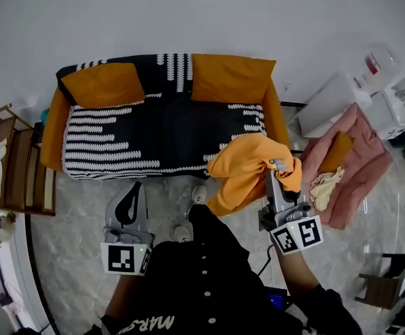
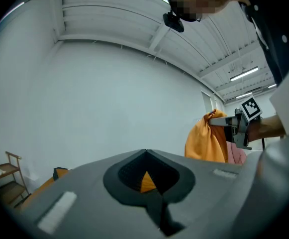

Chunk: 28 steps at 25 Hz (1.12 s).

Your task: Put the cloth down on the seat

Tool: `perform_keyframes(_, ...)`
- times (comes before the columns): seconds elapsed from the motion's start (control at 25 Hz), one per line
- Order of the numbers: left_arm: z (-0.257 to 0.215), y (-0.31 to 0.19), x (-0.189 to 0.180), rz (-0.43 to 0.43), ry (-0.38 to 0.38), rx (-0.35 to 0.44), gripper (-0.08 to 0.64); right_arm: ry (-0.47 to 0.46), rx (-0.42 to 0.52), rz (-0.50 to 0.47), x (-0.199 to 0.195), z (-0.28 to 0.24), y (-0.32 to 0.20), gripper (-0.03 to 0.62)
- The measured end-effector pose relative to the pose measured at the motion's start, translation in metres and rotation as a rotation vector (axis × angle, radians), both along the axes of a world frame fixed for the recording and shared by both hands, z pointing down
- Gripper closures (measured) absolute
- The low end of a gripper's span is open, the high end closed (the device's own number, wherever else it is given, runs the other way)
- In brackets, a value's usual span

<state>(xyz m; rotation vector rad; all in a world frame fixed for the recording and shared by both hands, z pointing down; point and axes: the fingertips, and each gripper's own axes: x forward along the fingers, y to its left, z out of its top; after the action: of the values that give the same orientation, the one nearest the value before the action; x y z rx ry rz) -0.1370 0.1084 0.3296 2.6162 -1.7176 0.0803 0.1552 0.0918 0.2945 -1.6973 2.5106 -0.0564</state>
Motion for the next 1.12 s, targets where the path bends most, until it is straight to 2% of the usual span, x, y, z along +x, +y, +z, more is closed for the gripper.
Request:
perform_keyframes(0.32, 0.009, -0.063, -0.010, -0.037, -0.005, -0.016, 0.558, 0.011, -0.021, -0.039, -0.008, 0.015, -0.070, 0.483)
perform_keyframes(0.8, -0.010, -0.211, -0.006, -0.037, -0.021, 0.010, 0.558, -0.024, -0.009, -0.056, -0.008, 0.008, -0.215, 0.483)
perform_keyframes(1.12, -0.006, -0.284, 0.002, -0.060, -0.033, -0.014, 0.558, -0.023, -0.018, -0.071, 0.002, 0.007, -0.294, 0.483)
